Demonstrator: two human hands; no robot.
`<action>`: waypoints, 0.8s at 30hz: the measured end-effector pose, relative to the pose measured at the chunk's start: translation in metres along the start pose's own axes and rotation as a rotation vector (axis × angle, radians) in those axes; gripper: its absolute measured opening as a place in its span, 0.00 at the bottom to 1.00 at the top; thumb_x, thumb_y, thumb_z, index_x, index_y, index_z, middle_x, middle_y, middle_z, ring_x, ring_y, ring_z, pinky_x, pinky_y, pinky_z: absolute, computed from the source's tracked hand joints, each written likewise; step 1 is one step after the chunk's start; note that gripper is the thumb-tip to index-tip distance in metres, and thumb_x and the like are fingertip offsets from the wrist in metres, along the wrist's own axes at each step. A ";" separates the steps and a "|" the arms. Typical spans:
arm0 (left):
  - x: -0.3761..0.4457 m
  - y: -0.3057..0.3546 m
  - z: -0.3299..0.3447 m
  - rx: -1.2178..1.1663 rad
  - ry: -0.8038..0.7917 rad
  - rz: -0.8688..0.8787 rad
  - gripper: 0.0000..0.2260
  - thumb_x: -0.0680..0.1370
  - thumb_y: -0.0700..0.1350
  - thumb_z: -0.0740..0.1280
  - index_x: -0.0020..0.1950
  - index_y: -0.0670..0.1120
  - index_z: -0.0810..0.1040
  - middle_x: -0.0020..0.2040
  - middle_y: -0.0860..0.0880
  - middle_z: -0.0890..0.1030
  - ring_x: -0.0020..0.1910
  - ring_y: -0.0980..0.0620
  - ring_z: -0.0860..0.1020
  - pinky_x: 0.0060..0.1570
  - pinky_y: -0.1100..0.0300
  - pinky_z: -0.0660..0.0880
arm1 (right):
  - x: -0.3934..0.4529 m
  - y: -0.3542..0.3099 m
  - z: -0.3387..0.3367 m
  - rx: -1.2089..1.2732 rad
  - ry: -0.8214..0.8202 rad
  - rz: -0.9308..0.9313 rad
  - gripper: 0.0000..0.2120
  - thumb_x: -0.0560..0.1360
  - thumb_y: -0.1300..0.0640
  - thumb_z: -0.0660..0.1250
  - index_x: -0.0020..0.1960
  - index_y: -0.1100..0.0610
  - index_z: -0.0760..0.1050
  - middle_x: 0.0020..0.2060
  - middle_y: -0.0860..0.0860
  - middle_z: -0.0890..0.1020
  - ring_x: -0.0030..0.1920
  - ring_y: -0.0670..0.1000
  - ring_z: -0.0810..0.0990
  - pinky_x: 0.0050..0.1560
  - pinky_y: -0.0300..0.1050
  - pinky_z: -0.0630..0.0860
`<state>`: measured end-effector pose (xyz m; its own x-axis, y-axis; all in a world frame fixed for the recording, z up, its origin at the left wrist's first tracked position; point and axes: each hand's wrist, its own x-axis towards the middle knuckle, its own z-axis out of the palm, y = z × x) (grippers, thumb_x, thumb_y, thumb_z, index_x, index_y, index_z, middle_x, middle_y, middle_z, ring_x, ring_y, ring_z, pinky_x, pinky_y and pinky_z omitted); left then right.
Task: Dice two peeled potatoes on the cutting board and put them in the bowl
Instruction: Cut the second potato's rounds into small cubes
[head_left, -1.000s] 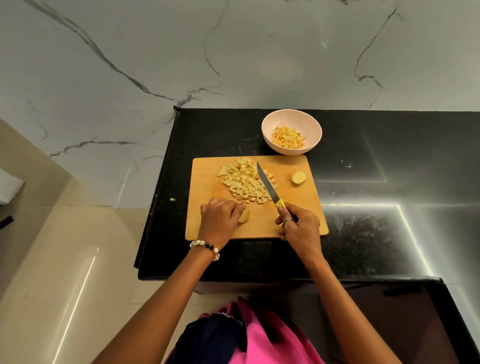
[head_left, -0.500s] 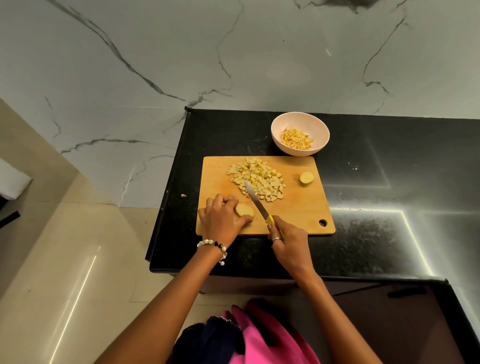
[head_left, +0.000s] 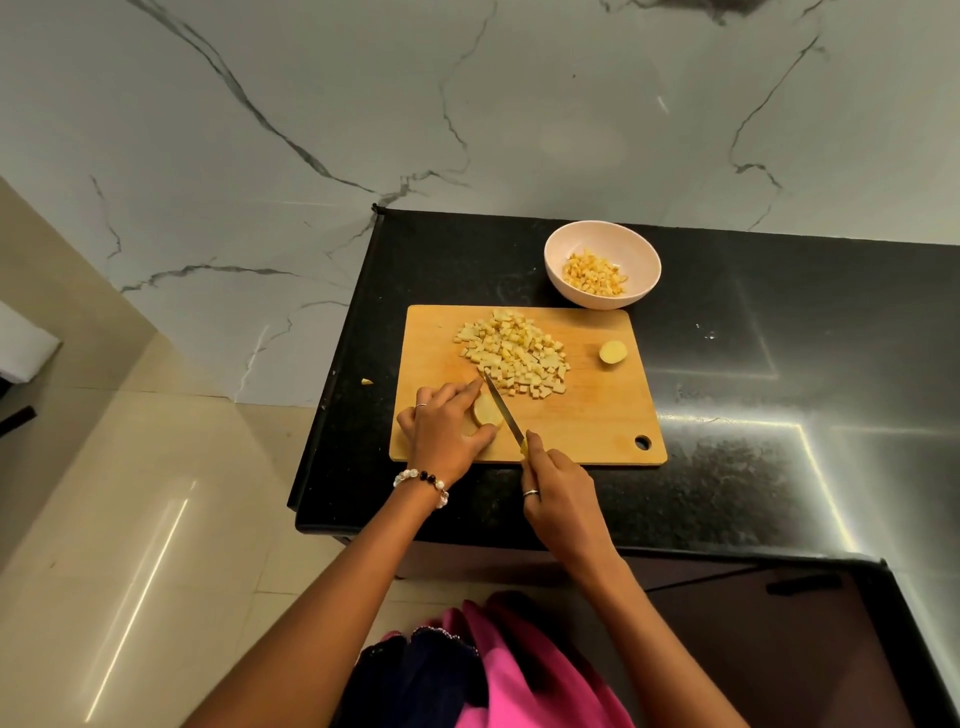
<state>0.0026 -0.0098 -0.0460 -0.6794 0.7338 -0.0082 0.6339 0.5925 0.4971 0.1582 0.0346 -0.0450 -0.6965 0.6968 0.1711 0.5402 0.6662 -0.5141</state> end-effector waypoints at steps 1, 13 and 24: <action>0.000 -0.001 0.001 -0.011 0.005 0.003 0.28 0.71 0.59 0.68 0.70 0.60 0.68 0.65 0.58 0.73 0.62 0.53 0.65 0.55 0.55 0.56 | -0.001 -0.001 0.001 -0.024 -0.003 0.003 0.20 0.71 0.62 0.63 0.61 0.69 0.75 0.33 0.59 0.78 0.26 0.59 0.75 0.21 0.49 0.70; 0.000 -0.006 0.003 -0.121 0.054 0.004 0.33 0.70 0.58 0.71 0.72 0.63 0.63 0.59 0.64 0.77 0.60 0.57 0.66 0.51 0.59 0.54 | 0.013 -0.009 0.012 -0.246 -0.113 -0.041 0.29 0.61 0.69 0.74 0.61 0.72 0.74 0.30 0.60 0.77 0.21 0.58 0.71 0.21 0.42 0.59; -0.002 -0.007 0.005 -0.160 0.081 -0.004 0.32 0.69 0.57 0.72 0.71 0.63 0.64 0.58 0.64 0.78 0.58 0.56 0.67 0.53 0.59 0.56 | -0.014 -0.004 0.006 -0.247 -0.130 -0.018 0.28 0.62 0.69 0.73 0.61 0.72 0.74 0.29 0.61 0.77 0.20 0.61 0.72 0.22 0.43 0.57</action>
<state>0.0016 -0.0138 -0.0537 -0.7135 0.6984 0.0566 0.5686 0.5299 0.6292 0.1628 0.0202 -0.0503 -0.7530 0.6552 0.0613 0.6150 0.7339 -0.2885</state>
